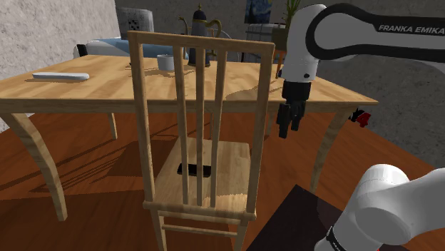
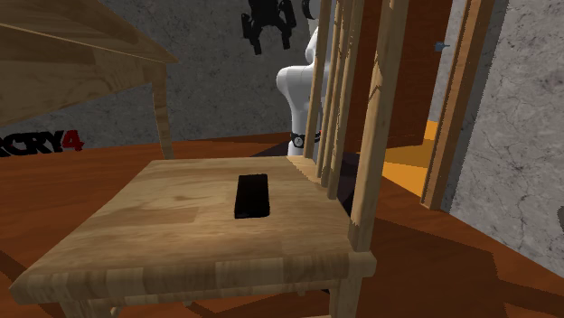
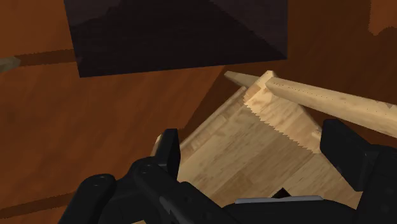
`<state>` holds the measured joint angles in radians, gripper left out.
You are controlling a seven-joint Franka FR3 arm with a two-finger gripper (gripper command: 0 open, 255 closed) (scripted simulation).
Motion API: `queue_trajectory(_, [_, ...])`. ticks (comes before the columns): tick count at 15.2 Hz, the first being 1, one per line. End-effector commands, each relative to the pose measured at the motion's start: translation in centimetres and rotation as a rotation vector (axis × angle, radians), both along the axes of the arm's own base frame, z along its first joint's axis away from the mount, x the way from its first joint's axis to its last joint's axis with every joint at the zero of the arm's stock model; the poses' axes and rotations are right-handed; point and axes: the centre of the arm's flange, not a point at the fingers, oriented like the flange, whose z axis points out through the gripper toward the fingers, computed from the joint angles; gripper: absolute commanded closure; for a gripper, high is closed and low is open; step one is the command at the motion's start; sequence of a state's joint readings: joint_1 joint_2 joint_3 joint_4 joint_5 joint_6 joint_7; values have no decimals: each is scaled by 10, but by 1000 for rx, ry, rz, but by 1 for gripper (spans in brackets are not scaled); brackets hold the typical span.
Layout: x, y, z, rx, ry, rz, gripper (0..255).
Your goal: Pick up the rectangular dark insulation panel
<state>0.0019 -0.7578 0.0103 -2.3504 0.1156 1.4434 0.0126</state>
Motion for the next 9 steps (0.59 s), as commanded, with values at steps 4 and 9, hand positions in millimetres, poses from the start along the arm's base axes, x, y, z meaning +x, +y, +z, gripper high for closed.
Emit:
queue_trajectory(4, [28, 11, -23, -2, -19, 53, 0])
queue_trajectory(9, [75, 32, -61, -6, -51, 141, 0])
